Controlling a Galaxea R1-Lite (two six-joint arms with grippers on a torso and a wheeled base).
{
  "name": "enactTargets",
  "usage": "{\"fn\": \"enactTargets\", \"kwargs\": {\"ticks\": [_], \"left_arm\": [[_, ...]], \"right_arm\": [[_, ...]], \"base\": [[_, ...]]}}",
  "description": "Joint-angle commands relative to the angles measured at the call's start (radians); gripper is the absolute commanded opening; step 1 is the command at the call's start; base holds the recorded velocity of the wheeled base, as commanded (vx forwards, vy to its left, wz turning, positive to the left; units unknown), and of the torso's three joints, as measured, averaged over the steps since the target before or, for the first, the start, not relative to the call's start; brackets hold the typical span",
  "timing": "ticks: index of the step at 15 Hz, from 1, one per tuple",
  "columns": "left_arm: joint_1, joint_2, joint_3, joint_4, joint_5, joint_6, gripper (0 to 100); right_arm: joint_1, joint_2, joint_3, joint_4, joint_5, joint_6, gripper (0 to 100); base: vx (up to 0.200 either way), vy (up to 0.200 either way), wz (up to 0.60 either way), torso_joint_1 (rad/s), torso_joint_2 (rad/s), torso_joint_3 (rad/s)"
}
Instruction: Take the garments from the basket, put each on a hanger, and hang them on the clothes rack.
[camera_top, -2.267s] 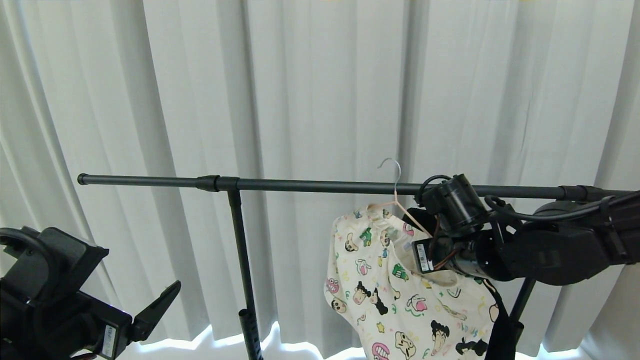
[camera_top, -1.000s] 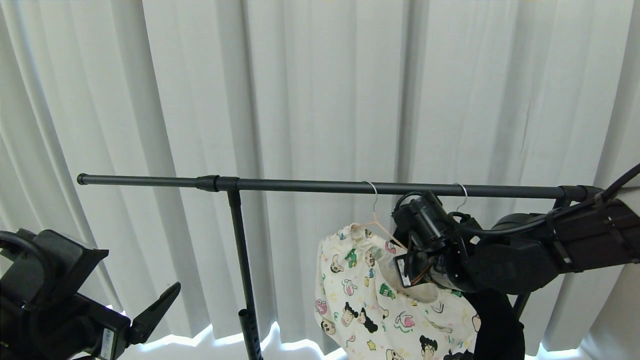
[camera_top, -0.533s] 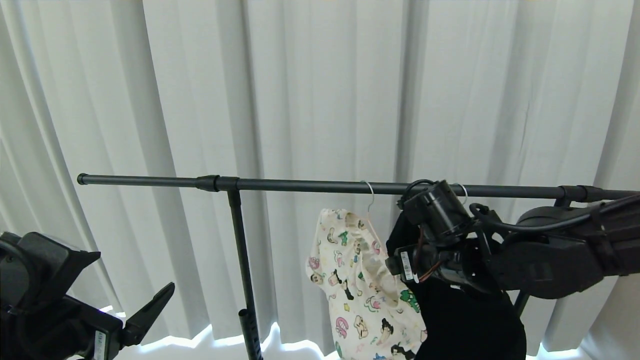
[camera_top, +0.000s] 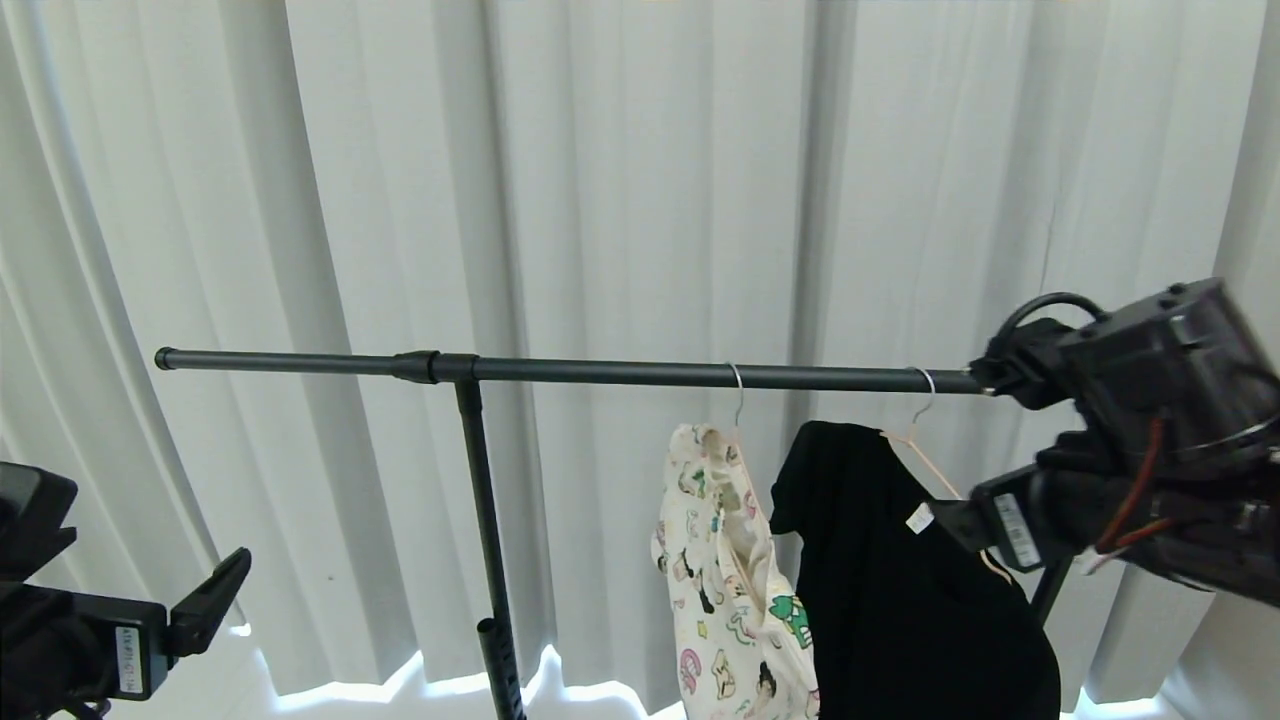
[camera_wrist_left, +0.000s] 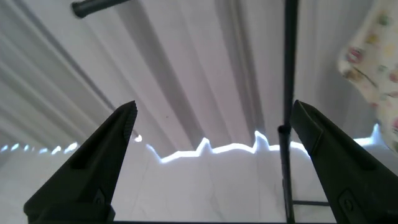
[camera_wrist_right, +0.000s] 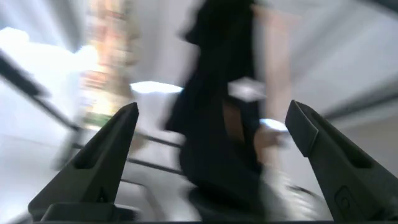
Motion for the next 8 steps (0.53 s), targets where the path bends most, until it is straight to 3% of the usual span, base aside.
{"fn": "enactTargets", "kwargs": {"ticks": [1, 4, 8], "left_arm": [[0.075, 0.009, 0.006, 0.000, 0.000, -0.016, 100], [0.095, 0.007, 0.007, 0.000, 0.001, -0.013, 100], [0.096, 0.007, 0.002, 0.000, 0.001, -0.007, 100]], "right_arm": [[-0.152, -0.251, 0.142, 0.026, -0.024, -0.140, 100], [-0.318, -0.410, 0.253, -0.038, -0.014, -0.315, 100], [-0.441, -0.450, 0.358, -0.198, -0.014, -0.368, 100]], "base": [[-0.200, 0.000, 0.00, -0.007, 0.01, 0.002], [-0.200, 0.000, 0.00, 0.010, 0.01, -0.001], [-0.200, 0.000, 0.00, -0.006, 0.00, 0.006]]}}
